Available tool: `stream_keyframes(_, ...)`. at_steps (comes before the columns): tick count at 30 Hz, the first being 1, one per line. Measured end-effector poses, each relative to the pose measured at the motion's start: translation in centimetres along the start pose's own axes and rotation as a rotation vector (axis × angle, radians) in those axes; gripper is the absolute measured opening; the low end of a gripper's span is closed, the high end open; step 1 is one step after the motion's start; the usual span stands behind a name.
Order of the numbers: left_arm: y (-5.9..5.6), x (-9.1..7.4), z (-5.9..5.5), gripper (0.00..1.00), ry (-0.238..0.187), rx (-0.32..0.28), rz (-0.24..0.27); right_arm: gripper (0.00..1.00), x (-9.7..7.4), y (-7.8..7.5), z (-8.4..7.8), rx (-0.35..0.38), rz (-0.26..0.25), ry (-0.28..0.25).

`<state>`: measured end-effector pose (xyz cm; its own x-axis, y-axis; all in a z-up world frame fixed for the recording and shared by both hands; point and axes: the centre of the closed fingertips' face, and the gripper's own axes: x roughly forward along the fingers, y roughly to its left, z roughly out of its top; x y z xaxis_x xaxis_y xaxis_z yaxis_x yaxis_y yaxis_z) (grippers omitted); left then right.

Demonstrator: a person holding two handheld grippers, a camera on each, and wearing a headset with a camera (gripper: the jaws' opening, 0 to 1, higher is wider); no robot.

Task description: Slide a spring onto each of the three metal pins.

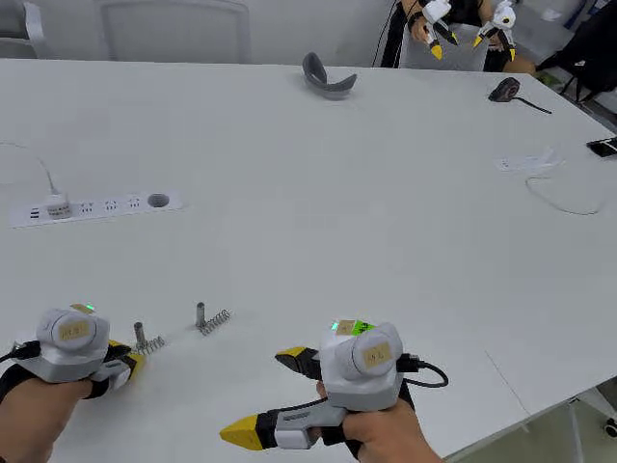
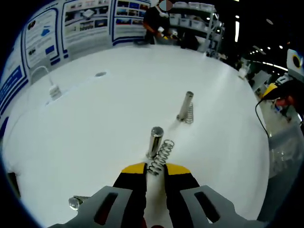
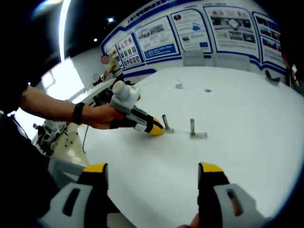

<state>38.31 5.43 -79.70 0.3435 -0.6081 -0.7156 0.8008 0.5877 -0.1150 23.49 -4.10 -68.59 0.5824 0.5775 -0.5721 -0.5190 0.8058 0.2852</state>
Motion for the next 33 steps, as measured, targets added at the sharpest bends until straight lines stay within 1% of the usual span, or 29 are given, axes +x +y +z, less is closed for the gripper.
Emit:
stream_keyframes(5, -0.3, -0.5, -0.2, 0.14, 0.011, 0.025, 0.008, 0.79, 0.0, 0.0, 0.0, -0.001, 0.0, -0.001)
stream_keyframes(10, -0.8, -1.0, -0.8, 0.11, 0.016, 0.031, -0.002, 0.79, 0.3, 0.3, -0.2, -0.001, 0.007, 0.004)
stream_keyframes(11, -1.1, -1.2, -1.0, 0.11, 0.016, 0.029, -0.014, 0.79, 0.4, 0.4, -0.2, -0.002, 0.009, 0.005)
stream_keyframes(12, -1.2, -1.2, -1.1, 0.11, 0.017, 0.031, -0.015, 0.79, 0.4, 0.5, -0.2, -0.003, 0.011, 0.006)
stream_keyframes(14, -1.2, -1.4, -1.3, 0.11, 0.016, 0.036, -0.014, 0.79, 0.6, 0.7, -0.3, -0.005, 0.017, 0.008)
stream_keyframes(16, -1.6, -1.6, -1.6, 0.11, 0.016, 0.031, -0.016, 0.79, 0.7, 0.9, -0.3, -0.007, 0.021, 0.01)
stream_keyframes(22, -2.0, -2.3, -2.3, 0.11, 0.022, 0.019, -0.017, 0.78, 0.9, 1.1, -0.2, -0.01, 0.028, 0.006)
stream_keyframes(27, -2.0, -2.6, -2.8, 0.11, 0.024, 0.009, -0.014, 0.78, 1.1, 1.5, -0.3, -0.016, 0.038, 0.01)
stream_keyframes(33, -2.3, -3.2, -3.5, 0.11, 0.025, -0.015, -0.014, 0.78, 1.4, 1.9, -0.4, -0.02, 0.049, 0.017)
